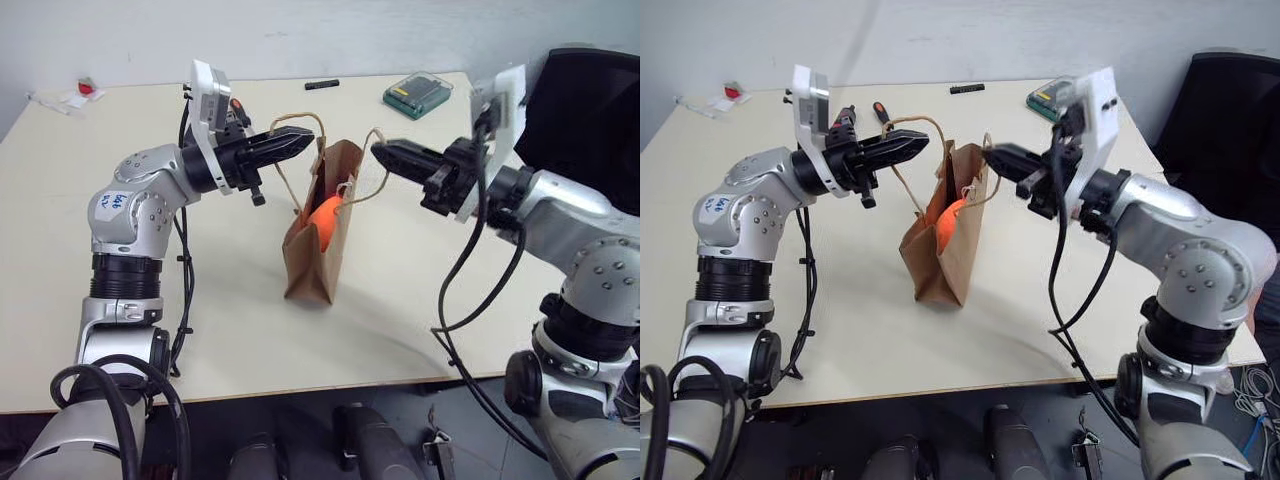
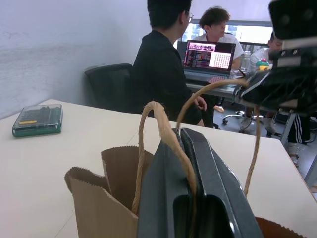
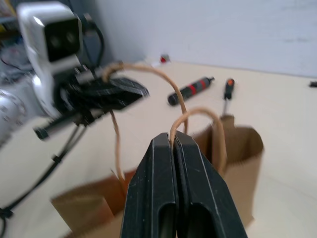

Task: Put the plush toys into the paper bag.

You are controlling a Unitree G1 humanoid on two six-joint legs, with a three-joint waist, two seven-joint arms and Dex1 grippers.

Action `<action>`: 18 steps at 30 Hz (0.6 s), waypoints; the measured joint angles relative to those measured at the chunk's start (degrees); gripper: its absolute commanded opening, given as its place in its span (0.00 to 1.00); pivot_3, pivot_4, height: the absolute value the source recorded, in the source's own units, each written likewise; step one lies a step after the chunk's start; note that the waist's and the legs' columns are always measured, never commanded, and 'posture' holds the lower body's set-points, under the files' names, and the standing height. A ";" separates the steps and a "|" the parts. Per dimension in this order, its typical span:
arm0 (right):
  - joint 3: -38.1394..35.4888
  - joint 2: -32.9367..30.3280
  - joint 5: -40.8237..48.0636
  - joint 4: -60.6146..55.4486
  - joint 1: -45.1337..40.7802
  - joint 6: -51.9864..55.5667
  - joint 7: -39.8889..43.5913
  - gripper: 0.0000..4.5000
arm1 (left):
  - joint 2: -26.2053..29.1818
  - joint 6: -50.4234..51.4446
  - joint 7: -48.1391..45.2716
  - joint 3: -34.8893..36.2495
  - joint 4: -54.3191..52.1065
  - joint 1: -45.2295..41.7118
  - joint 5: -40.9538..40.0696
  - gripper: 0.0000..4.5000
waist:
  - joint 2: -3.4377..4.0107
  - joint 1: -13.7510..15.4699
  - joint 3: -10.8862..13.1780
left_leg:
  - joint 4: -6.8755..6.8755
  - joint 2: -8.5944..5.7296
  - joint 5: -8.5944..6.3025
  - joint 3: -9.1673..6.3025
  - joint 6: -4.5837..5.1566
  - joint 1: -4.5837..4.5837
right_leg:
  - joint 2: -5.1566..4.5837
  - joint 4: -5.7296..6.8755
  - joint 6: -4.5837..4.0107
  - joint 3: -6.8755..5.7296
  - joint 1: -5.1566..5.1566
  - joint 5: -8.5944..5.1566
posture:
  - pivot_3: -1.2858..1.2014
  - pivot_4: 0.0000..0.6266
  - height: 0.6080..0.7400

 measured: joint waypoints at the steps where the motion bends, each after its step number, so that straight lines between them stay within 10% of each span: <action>1: 0.85 -0.12 -0.71 0.06 0.94 -0.79 -0.07 0.01 | 0.01 0.10 0.02 0.02 -0.01 0.00 0.00 0.00 | 0.00 0.01 0.00 | 0.01 0.00 0.00 0.00 0.01 0.00 | -0.01 0.01 0.01 0.00 0.00 0.00 | 0.52 0.24 1.00; 5: 0.77 -0.12 -0.85 0.04 1.36 -2.41 -0.47 0.13 | 0.46 2.06 0.06 0.08 -0.45 0.26 -0.45 0.09 | 0.00 -0.10 0.00 | 0.02 0.02 0.01 0.00 0.00 0.04 | 0.01 0.07 0.00 0.00 0.00 0.00 | 0.52 0.24 1.00; 12: -0.98 -4.54 4.20 -3.08 5.70 -1.78 0.48 0.65 | 5.04 8.49 -0.29 3.10 -8.87 5.76 -4.10 0.55 | 0.00 0.03 0.00 | -0.04 0.04 0.00 -0.03 0.00 0.01 | 0.00 -0.01 0.00 -0.01 -0.01 0.00 | 0.52 0.24 1.00; 18: -8.34 -13.74 14.27 -8.09 13.41 -0.50 3.23 0.67 | 10.36 15.54 2.17 9.61 -19.87 13.77 -9.99 0.99 | -0.01 0.18 0.00 | 0.00 0.02 0.00 -0.12 0.01 0.04 | -0.03 -0.06 0.02 -0.03 0.11 0.01 | 0.52 0.24 1.00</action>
